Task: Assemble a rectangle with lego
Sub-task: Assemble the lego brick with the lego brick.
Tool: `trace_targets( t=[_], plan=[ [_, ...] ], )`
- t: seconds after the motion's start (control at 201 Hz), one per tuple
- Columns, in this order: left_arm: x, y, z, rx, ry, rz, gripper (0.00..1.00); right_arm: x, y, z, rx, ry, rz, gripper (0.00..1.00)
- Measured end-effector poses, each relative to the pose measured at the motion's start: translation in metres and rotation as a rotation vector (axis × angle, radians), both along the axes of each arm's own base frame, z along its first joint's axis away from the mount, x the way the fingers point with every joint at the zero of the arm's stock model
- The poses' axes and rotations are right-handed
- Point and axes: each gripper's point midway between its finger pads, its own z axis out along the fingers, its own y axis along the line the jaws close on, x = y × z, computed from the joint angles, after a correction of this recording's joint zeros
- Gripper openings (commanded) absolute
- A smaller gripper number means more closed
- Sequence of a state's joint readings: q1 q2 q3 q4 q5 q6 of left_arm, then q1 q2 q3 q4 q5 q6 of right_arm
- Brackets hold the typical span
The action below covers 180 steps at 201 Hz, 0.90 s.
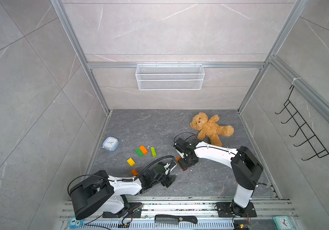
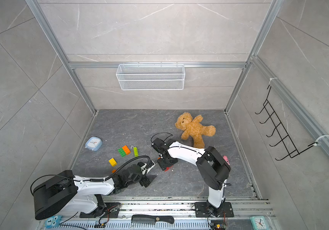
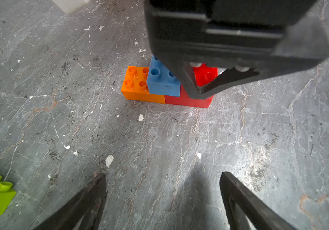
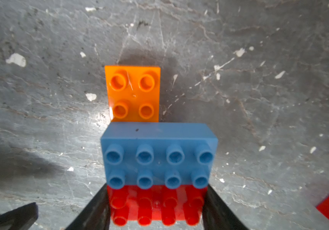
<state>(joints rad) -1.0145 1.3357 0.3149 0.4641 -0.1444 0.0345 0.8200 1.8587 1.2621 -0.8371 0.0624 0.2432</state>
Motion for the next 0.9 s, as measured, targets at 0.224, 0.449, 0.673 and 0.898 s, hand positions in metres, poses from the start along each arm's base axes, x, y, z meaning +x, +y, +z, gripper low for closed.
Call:
trace_targets(
  t=[0.224, 0.449, 0.673, 0.898],
  plan=[
    [0.001, -0.001, 0.01, -0.024, -0.018, 0.003, 0.91, 0.001, 0.0, -0.002, -0.037, 0.005, 0.007, 0.0],
    [0.006, 0.0, 0.02, -0.051, -0.039, 0.018, 0.91, 0.001, 0.001, 0.0, -0.035, 0.003, 0.01, 0.35],
    [0.017, 0.009, 0.037, -0.098, -0.071, 0.062, 0.92, 0.001, 0.003, 0.006, -0.022, 0.008, 0.011, 0.74],
    [0.024, 0.014, 0.043, -0.114, -0.082, 0.087, 0.93, -0.004, 0.005, 0.007, -0.007, 0.036, 0.013, 0.91]
  ],
)
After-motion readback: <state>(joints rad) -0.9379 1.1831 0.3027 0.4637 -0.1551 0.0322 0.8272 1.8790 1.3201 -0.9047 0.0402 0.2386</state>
